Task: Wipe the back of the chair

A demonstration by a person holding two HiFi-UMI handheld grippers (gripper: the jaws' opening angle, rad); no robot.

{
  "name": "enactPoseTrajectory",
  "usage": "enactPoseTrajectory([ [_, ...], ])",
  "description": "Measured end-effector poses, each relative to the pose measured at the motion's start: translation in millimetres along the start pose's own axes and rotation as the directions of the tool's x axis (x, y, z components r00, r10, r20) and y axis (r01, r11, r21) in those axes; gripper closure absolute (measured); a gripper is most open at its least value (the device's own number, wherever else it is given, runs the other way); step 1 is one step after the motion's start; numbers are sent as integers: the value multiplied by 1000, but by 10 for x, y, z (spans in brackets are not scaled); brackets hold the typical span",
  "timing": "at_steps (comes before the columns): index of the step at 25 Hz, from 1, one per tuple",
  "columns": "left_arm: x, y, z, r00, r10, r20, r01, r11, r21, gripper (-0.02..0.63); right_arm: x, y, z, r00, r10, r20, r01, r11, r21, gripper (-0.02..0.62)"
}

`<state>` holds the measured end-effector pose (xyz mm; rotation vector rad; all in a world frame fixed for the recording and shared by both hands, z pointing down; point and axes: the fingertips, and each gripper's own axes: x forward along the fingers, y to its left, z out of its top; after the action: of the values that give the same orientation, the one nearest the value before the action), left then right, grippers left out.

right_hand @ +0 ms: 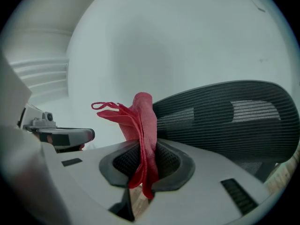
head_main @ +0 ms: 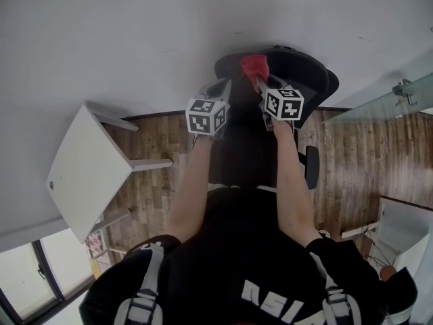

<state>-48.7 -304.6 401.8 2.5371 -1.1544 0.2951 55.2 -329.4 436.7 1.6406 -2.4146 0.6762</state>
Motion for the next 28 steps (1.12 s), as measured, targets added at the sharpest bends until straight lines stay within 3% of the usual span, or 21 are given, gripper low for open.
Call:
enactPoseTrajectory([
  [28,485,-541,190,993,-118,-13,119,991,66,581,-482,-969,212,981,-175,78,166,980,112,508],
])
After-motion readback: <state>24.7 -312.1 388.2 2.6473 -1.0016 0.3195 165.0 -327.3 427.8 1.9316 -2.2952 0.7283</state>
